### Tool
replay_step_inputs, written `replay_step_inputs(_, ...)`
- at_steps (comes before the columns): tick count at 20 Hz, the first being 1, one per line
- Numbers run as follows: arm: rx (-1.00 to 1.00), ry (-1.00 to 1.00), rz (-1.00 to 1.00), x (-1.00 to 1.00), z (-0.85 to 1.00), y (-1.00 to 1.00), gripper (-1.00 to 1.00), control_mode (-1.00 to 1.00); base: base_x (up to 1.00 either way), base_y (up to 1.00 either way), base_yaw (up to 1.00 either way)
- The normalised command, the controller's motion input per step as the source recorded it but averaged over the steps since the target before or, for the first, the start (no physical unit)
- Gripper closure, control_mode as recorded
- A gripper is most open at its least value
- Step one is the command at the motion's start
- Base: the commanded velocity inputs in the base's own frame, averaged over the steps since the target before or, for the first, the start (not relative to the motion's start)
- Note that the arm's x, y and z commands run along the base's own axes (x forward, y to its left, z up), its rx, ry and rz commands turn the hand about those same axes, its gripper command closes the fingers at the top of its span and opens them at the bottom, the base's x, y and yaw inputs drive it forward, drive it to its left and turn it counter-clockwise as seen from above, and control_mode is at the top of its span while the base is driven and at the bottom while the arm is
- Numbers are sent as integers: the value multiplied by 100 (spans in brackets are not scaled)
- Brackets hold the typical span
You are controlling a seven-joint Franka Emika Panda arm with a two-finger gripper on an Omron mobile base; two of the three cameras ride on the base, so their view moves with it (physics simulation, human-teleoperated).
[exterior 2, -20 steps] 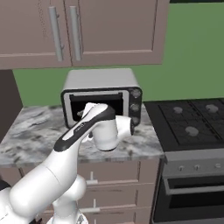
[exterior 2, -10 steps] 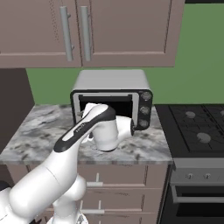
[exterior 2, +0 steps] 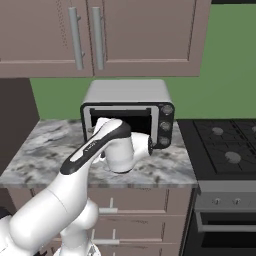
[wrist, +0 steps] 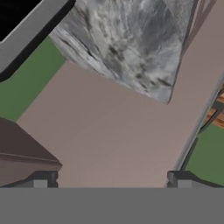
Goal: Retrieve the wine glasses from the counter and place one next to each plate.
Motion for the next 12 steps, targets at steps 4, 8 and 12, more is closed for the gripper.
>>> replay_step_inputs(4, 5, 12, 1, 2, 0, -4, -100, -100, 3, 0, 0)
replay_step_inputs(8, 5, 18, 4, 4, 0, -19, -100, -100, 0, 0, 0)
replay_step_inputs(12, 1, -2, 9, 4, 0, -37, -100, -100, 0, 0, 0)
